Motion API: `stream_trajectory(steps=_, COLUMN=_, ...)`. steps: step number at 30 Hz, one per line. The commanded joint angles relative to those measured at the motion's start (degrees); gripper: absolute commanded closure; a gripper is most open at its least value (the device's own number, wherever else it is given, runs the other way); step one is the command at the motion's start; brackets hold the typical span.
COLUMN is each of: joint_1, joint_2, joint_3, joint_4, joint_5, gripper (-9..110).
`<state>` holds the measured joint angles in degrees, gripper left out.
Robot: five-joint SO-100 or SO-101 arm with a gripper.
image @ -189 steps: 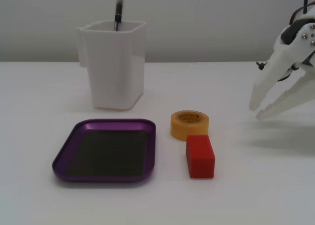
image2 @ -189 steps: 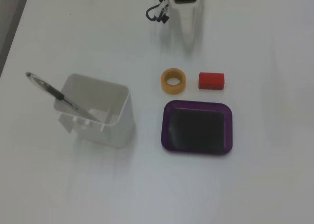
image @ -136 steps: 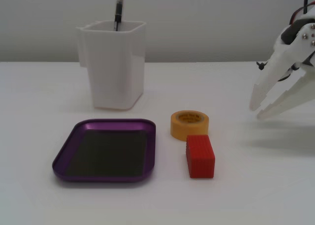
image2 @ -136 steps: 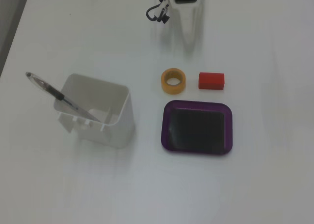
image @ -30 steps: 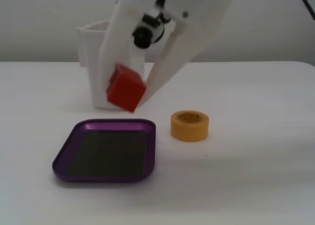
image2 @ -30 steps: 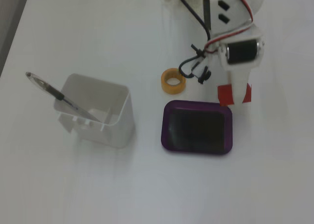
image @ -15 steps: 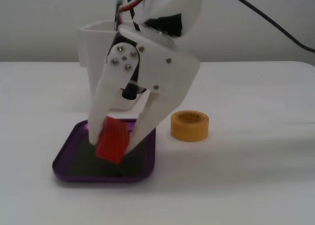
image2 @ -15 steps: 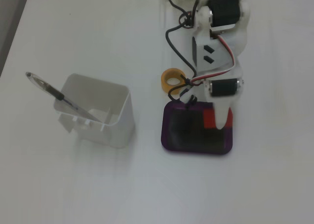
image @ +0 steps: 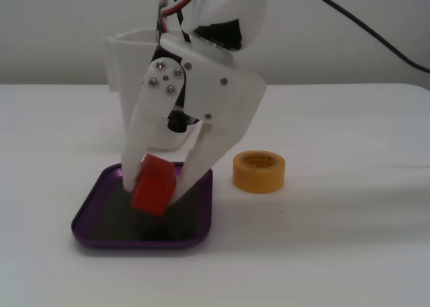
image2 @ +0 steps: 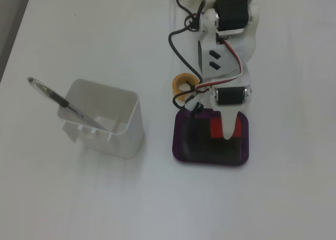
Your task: Pick up the red cube and place it in the box.
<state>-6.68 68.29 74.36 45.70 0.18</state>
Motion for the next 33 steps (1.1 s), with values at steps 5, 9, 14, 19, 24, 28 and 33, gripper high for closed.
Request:
stream_trajectory(steps=5, joint_1=-0.4, joint_2=1.4, joint_3=-3.0, joint_4=2.2, joint_5=0.3, gripper=89)
stream_trajectory(steps=9, joint_1=0.0, joint_2=2.3, joint_3=-3.3, joint_4=3.7, joint_5=-0.1, gripper=87)
stream_trajectory(steps=14, joint_1=0.3, joint_2=6.7, joint_3=-9.4, joint_4=9.2, joint_5=-0.1, gripper=86)
stream_trajectory(steps=19, joint_1=0.2, joint_2=15.4, joint_3=-19.2, joint_4=20.2, joint_5=0.3, gripper=86)
stream_trajectory(steps=24, joint_1=-0.5, joint_2=26.8, joint_3=-23.3, joint_4=30.9, joint_5=0.4, gripper=86)
stream_trajectory(steps=28, joint_1=-0.4, joint_2=35.6, joint_3=-20.0, joint_4=41.6, joint_5=0.1, gripper=87)
stream_trajectory(steps=33, joint_1=0.4, joint_2=46.8, joint_3=-6.4, joint_4=43.6, joint_5=-0.3, gripper=87)
